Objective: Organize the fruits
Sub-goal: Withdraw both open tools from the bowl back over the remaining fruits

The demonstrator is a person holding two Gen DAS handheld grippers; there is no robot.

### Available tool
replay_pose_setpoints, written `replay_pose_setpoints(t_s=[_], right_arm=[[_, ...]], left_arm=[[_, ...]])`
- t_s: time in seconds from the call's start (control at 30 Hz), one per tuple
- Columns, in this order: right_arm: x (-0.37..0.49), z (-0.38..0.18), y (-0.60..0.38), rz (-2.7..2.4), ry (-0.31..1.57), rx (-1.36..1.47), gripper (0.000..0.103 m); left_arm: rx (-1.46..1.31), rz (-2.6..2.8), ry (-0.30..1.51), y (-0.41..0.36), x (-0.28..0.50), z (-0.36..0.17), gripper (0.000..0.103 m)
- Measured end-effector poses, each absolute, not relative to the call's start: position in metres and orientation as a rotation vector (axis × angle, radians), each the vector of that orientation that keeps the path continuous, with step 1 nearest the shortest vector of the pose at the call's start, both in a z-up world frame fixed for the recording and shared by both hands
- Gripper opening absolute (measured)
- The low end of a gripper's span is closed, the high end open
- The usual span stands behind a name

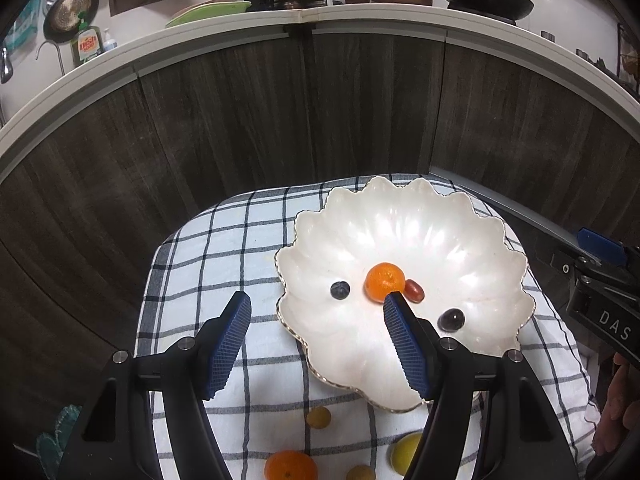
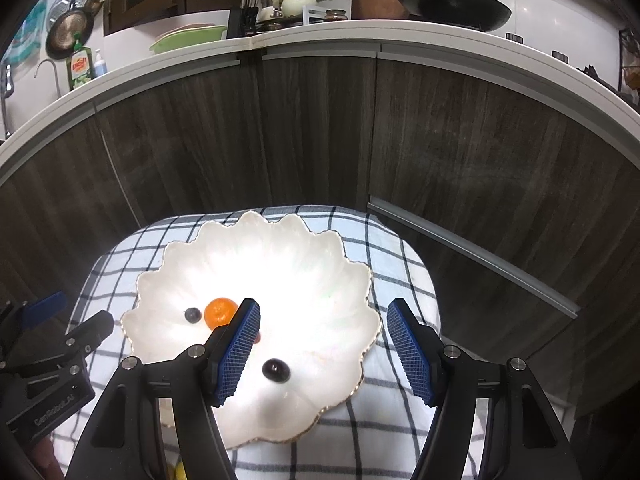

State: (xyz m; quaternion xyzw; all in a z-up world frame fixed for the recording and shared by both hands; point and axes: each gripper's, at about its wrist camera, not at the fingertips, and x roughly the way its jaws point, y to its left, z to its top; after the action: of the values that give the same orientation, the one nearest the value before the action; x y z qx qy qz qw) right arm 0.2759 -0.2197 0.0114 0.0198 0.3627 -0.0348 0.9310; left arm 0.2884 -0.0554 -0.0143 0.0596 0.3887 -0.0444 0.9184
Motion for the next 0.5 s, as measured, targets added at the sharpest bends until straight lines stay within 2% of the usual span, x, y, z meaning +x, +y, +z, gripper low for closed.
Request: replay_pose_setpoints(t_s=[0.5], right_arm=[[0.242, 0.001, -0.221, -0.052, 0.751, 0.038, 0.067]], left_arm=[[0.139, -0.113, 0.817, -0.064, 0.251, -0.026, 0.068]])
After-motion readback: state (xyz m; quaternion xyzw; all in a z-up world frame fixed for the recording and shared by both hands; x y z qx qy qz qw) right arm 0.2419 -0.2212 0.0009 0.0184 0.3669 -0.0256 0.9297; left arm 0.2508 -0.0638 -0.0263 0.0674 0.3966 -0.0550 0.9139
